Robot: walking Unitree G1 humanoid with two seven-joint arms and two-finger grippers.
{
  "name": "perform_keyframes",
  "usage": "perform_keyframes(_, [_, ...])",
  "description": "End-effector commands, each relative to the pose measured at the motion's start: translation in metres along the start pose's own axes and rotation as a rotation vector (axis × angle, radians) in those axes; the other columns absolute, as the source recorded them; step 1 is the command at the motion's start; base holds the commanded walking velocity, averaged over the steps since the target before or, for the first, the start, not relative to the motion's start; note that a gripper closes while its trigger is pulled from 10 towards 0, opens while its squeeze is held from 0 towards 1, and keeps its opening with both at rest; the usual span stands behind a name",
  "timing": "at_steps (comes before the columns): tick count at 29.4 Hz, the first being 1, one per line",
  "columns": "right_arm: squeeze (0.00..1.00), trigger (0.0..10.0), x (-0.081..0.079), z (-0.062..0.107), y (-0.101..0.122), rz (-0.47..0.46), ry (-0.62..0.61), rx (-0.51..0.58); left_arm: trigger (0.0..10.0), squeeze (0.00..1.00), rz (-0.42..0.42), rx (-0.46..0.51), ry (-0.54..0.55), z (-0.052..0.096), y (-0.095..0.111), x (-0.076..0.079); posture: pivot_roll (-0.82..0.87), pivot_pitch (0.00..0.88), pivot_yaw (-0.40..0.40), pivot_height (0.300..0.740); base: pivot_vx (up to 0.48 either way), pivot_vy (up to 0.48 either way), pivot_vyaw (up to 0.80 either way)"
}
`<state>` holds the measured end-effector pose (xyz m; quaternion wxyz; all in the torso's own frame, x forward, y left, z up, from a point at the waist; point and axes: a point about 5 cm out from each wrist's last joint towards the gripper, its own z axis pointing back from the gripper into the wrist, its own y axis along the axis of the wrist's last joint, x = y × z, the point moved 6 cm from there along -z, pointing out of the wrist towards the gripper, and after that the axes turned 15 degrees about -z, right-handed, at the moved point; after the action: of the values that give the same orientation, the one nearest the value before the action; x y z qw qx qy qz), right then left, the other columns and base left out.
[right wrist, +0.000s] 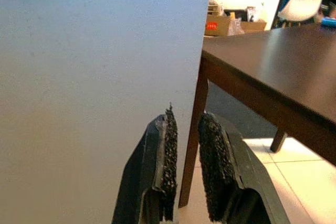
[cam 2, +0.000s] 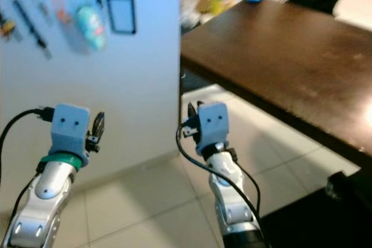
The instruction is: Hang keys on a hook
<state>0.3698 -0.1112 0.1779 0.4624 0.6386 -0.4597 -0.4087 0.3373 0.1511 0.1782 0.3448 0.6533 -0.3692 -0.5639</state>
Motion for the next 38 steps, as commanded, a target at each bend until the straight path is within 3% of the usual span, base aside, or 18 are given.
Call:
perform_keyframes(1, [0.00,10.0,-0.0001,0.0016,-0.0020,0.003,0.000,-0.003,10.0,0.00,-0.011,-0.014,-0.004,0.0013,-0.0045,0.0009,-0.11,0.069,0.122,0.740,-0.360,0.000,0.00])
perform_keyframes(19, [0.00,10.0,0.0020,0.0020,-0.0059,-0.005,-0.004,-0.020,10.0,0.00,-0.011,-0.015,-0.008,0.0000,-0.0053,0.0027,-0.12,0.070,0.122,0.740,-0.348,0.000,0.00])
perform_keyframes(29, [0.00,10.0,0.0019,0.0016,-0.0063,-0.011,-0.003,-0.021,10.0,0.00,-0.010,-0.016,-0.009,-0.0005,-0.0057,0.0032,-0.12,0.069,0.121,0.740,-0.297,0.000,-0.44])
perform_keyframes(38, [0.00,10.0,0.0022,0.0012,-0.0090,-0.025,-0.006,-0.036,10.0,0.00,-0.002,-0.047,-0.038,-0.0009,-0.0100,0.0090,-0.12,0.070,0.121,0.740,0.000,0.000,-0.44])
